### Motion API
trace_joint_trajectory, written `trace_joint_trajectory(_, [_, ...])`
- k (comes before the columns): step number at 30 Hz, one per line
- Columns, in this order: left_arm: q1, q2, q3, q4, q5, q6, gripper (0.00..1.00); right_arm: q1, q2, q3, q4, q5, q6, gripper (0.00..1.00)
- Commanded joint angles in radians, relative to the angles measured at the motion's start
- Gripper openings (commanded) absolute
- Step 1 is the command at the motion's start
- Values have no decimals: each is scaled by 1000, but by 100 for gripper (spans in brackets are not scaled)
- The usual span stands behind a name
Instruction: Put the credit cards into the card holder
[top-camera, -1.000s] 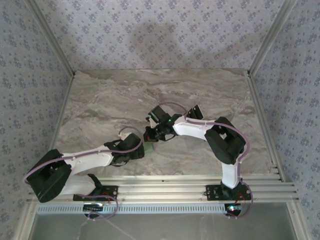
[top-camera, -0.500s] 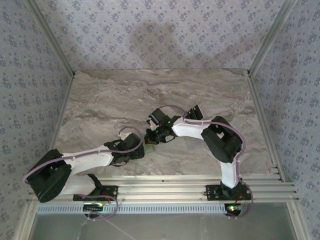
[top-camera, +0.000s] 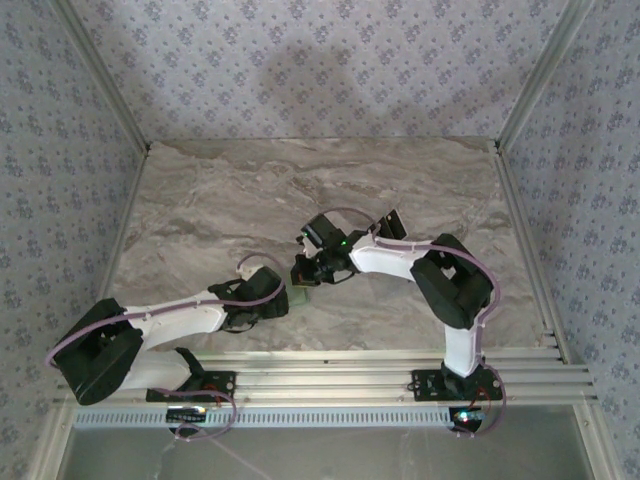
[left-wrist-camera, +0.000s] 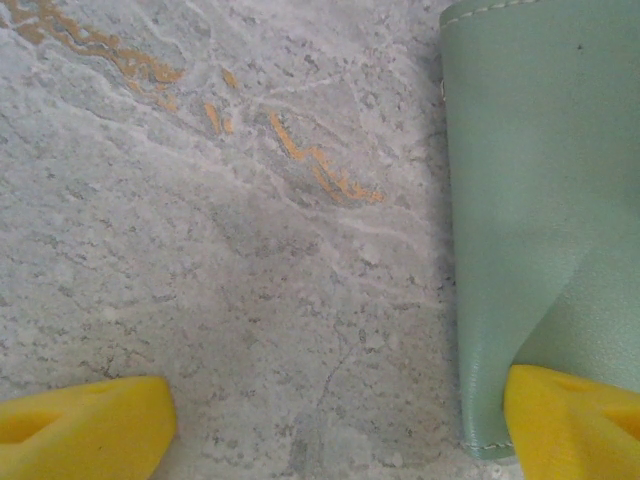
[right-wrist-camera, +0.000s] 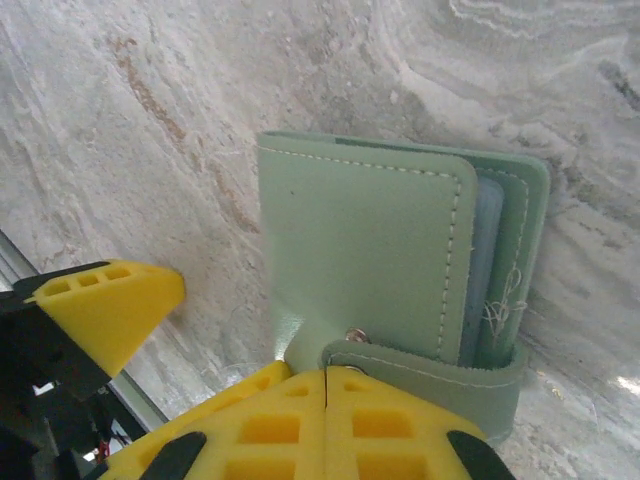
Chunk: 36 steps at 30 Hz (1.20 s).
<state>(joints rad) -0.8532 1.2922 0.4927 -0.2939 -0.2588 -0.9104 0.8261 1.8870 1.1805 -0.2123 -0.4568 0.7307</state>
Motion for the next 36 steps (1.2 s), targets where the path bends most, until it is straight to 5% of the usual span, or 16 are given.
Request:
trace_joint_trajectory(1, [4, 90, -65, 60, 87, -6, 88, -7, -17, 4, -13, 8, 14, 0])
trace_joint_trajectory(36, [6, 87, -64, 58, 88, -2, 88, 3, 102, -22, 10, 7, 16, 0])
